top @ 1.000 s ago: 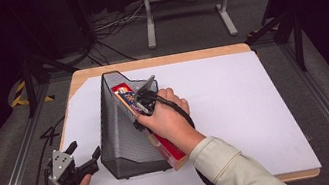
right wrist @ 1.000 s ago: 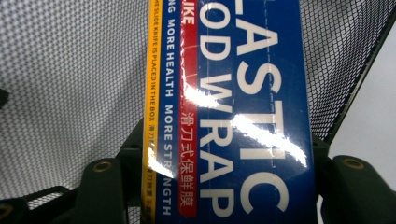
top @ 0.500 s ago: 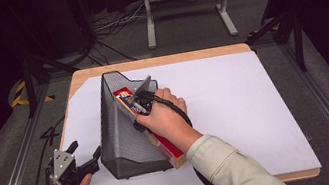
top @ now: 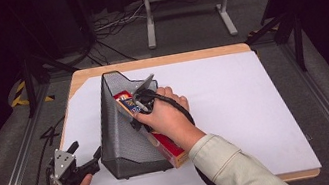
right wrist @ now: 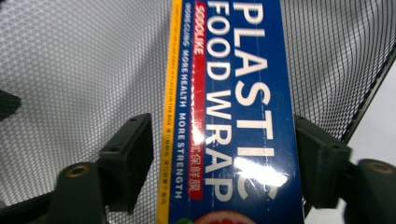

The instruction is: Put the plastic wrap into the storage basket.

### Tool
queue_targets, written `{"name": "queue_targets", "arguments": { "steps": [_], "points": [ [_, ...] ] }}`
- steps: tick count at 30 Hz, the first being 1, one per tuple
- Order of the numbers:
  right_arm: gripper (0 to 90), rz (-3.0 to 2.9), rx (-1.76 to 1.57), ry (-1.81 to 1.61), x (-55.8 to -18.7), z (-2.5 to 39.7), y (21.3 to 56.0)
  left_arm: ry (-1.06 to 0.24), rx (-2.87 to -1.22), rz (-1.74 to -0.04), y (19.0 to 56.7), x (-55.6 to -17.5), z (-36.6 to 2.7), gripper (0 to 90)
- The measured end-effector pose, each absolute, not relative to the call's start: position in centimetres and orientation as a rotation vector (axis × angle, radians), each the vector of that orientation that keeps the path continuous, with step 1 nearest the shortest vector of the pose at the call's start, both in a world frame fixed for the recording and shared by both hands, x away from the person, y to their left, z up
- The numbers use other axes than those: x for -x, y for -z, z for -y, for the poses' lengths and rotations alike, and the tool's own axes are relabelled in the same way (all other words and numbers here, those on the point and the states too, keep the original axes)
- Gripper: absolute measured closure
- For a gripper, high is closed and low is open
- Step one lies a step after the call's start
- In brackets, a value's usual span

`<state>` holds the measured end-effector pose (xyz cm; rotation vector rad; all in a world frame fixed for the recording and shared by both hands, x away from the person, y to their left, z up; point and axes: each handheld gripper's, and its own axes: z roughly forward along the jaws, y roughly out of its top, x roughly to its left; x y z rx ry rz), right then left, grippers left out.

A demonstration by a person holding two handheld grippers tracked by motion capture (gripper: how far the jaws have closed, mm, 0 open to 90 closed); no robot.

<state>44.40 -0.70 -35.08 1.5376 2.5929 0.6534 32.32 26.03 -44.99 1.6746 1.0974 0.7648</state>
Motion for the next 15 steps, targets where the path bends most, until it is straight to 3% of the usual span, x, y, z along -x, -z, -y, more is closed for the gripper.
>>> {"name": "queue_targets", "arguments": {
  "steps": [15],
  "points": [
    [22.9,-2.457,-1.300,-1.130,-43.0,3.5,31.2,-0.792,-1.650,-1.098,44.7,-31.8,-26.3,17.6]
  ]
}}
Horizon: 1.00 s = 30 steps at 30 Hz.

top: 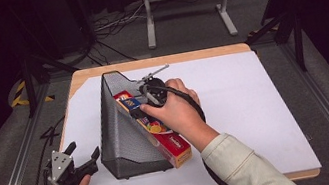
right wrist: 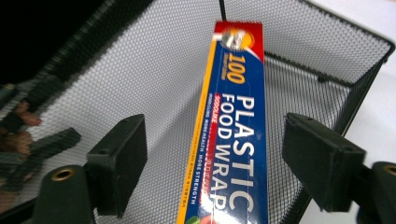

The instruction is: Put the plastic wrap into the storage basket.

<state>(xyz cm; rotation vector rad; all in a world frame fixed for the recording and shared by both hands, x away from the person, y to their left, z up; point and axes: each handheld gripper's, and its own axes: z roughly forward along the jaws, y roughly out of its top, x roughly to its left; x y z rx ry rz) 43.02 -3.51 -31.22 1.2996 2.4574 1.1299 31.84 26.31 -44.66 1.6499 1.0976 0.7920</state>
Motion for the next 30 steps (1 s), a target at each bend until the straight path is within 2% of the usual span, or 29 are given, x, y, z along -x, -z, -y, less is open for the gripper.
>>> {"name": "queue_targets", "arguments": {
  "steps": [17,23,30],
  "points": [
    [19.4,-2.401,-1.177,-1.250,-41.5,6.7,30.1,-0.793,-1.650,-1.091,44.6,-32.0,-26.2,17.6],
    [19.4,-2.373,-1.182,-1.221,-41.2,9.3,30.0,-0.791,-1.651,-1.093,44.6,-32.0,-26.1,17.6],
    [19.2,-2.329,-1.204,-1.233,-40.4,14.2,29.5,-0.794,-1.653,-1.097,44.6,-32.0,-26.1,17.6]
  ]
}}
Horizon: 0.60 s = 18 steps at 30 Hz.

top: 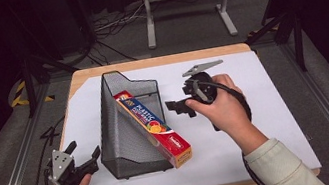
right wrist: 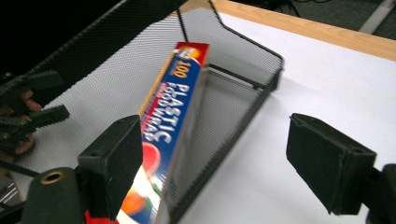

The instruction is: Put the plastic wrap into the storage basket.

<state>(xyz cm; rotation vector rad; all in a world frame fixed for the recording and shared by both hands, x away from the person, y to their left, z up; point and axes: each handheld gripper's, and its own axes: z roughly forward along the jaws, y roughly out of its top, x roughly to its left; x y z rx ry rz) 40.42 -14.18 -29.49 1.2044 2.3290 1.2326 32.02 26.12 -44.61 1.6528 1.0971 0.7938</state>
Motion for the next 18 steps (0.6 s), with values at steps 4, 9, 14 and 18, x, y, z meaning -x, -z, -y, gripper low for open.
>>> {"name": "queue_targets", "arguments": {
  "steps": [4,9,14,18],
  "points": [
    [17.9,-2.338,-1.216,-1.211,-40.3,15.5,29.5,-0.795,-1.657,-1.098,44.6,-32.0,-26.1,17.6],
    [16.6,-2.312,-1.234,-1.199,-40.0,17.7,29.4,-0.795,-1.656,-1.102,44.7,-32.0,-26.1,17.6],
    [16.5,-2.310,-1.220,-1.186,-39.9,19.8,29.5,-0.793,-1.654,-1.105,44.6,-32.0,-26.2,17.6],
    [15.5,-2.319,-1.203,-1.165,-39.8,20.9,29.6,-0.794,-1.652,-1.104,44.6,-32.0,-26.2,17.7]
  ]
}}
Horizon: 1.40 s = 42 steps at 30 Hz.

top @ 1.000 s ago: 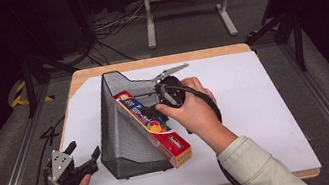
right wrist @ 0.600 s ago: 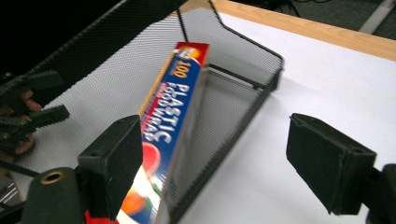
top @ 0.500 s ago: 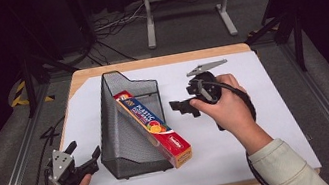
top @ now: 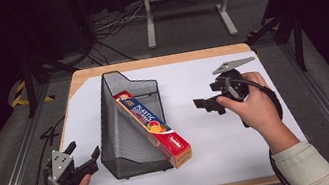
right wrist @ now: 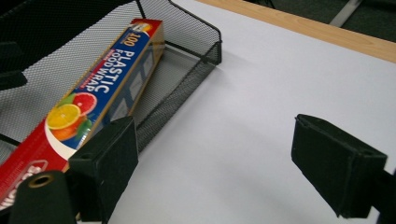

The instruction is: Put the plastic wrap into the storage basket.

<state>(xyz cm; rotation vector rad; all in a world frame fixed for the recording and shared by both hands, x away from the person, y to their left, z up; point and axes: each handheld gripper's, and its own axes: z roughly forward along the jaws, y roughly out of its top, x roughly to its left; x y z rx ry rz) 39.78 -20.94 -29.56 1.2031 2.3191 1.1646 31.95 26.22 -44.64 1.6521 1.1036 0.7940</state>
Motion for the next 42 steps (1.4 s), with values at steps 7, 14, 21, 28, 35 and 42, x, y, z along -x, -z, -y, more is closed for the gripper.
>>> {"name": "queue_targets", "arguments": {
  "steps": [7,14,21,28,35,42],
  "points": [
    [14.1,-2.292,-1.157,-1.159,-39.6,23.8,29.9,-0.793,-1.652,-1.110,44.7,-32.0,-26.2,17.6],
    [13.1,-2.268,-1.156,-1.182,-39.1,26.6,30.5,-0.795,-1.655,-1.111,44.7,-32.0,-26.2,17.6],
    [10.5,-2.209,-1.162,-1.139,-39.1,29.6,33.0,-0.799,-1.656,-1.109,44.7,-31.9,-26.2,17.6],
    [10.4,-2.199,-1.173,-1.112,-39.2,31.5,36.5,-0.800,-1.658,-1.112,44.8,-31.9,-26.2,17.7],
    [10.4,-2.203,-1.191,-1.094,-39.1,32.5,39.6,-0.800,-1.663,-1.114,44.8,-32.0,-26.1,17.7],
    [10.4,-2.205,-1.211,-1.096,-38.7,33.1,41.8,-0.798,-1.666,-1.110,44.9,-32.1,-26.0,17.7]
  ]
}}
